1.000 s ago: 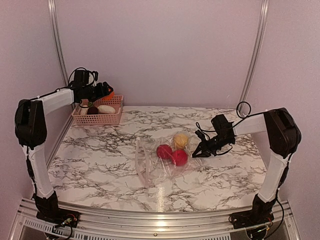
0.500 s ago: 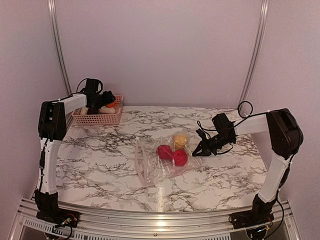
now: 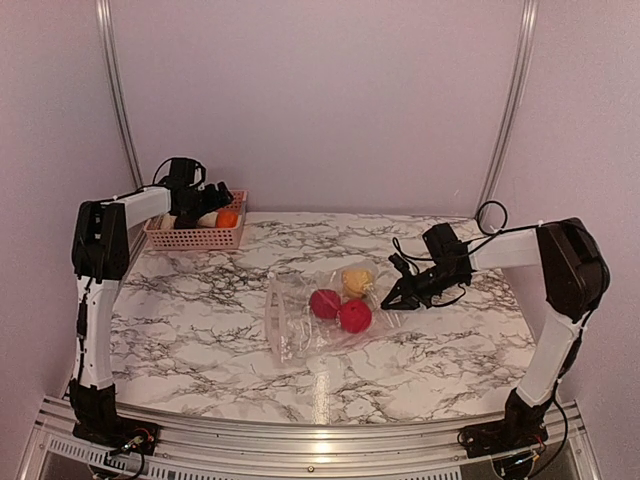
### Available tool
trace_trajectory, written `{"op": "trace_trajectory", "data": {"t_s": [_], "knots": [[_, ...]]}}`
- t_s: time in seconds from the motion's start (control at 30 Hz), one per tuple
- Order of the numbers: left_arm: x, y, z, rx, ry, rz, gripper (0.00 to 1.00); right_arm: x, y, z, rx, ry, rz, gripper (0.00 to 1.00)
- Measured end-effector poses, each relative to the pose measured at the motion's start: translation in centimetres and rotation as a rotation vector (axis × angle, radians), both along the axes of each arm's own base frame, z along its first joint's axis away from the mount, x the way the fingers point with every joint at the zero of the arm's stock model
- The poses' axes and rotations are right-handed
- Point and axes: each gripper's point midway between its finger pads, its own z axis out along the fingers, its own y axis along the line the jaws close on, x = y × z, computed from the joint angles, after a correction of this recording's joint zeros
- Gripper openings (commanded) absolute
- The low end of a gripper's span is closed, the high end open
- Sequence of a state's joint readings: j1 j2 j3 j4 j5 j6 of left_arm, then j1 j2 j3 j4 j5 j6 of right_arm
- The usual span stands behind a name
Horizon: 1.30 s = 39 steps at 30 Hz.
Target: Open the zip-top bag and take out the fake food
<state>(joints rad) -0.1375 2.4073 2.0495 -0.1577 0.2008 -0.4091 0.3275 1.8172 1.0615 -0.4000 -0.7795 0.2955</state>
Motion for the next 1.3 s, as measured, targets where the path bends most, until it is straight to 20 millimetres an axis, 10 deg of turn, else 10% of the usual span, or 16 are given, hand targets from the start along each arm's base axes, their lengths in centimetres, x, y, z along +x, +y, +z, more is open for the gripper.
{"op": "trace_trajectory", "data": {"t_s": [0.17,0.4,0.73,0.9,1.3], "knots": [[-4.9,-0.2,2.8,0.019,0.013,-0.054,0.98,-0.1,0.6,0.4,0.023,-0.011,0.017,0.00],[-16.9,-3.0,8.3,-0.052,-0.049,-0.213,0.91,-0.1,1.0,0.9,0.059,-0.040,0.028,0.00],[-34.4,-9.5,-2.4,-0.142,0.223,-0.473,0.63,-2.6,1.0,-0.8,0.066,0.010,0.049,0.00],[-37.1,-11.6,-3.3,-0.222,0.257,-0.518,0.42,-3.5,1.1,-0.9,0.072,0.021,0.060,0.00],[-36.2,-16.4,-7.1,-0.341,0.341,-0.552,0.31,-4.5,2.2,-0.9,0.076,0.029,0.095,0.00]]}}
